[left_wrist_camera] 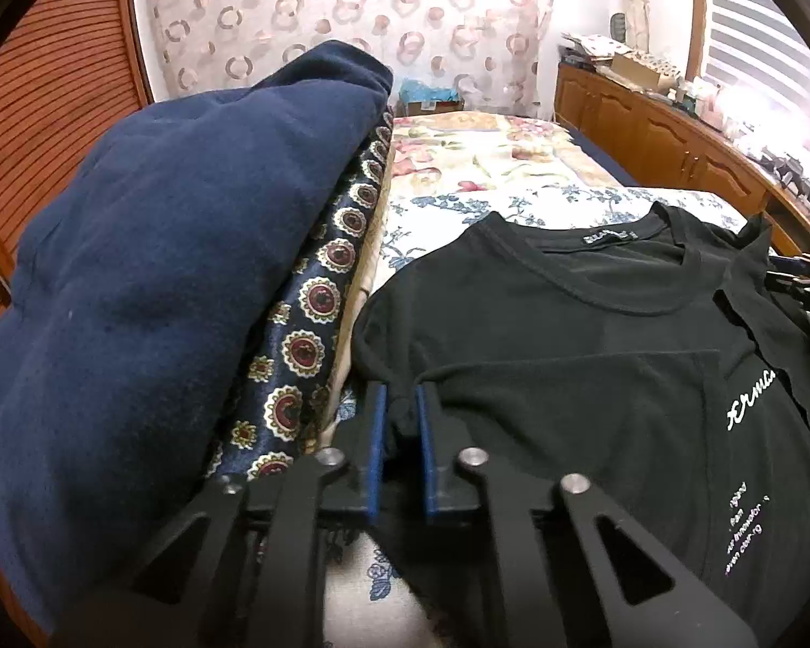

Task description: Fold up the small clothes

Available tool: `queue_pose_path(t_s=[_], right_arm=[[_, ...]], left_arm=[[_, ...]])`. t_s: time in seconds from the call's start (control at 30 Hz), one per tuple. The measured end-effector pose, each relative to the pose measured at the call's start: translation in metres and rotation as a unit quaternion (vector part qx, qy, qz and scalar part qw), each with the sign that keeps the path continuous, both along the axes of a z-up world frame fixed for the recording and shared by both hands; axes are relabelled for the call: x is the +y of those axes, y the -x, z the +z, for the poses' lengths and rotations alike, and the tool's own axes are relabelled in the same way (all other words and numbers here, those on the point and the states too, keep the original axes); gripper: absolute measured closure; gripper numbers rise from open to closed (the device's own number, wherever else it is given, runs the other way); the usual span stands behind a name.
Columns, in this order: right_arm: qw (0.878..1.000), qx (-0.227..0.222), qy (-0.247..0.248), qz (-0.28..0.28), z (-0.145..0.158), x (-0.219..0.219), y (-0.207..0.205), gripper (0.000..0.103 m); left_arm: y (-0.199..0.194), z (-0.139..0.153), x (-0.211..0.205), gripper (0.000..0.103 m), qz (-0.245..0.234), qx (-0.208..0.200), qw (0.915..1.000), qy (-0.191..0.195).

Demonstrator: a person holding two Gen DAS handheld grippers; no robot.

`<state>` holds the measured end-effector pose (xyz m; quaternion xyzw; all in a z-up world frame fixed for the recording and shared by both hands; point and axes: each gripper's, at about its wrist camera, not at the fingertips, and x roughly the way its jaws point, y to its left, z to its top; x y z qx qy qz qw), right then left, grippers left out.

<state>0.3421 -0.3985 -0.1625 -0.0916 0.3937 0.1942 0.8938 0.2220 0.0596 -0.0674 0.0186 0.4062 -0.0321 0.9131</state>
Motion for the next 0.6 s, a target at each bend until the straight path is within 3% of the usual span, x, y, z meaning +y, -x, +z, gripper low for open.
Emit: queue_pose_path(t_s=[0.6], right_arm=[[1.000, 0.000, 0.003, 0.012, -0.001, 0.005, -0.004, 0.040]], left_arm=[[0.021, 0.030, -0.023, 0.099, -0.051, -0.043, 0.9973, 0.031]])
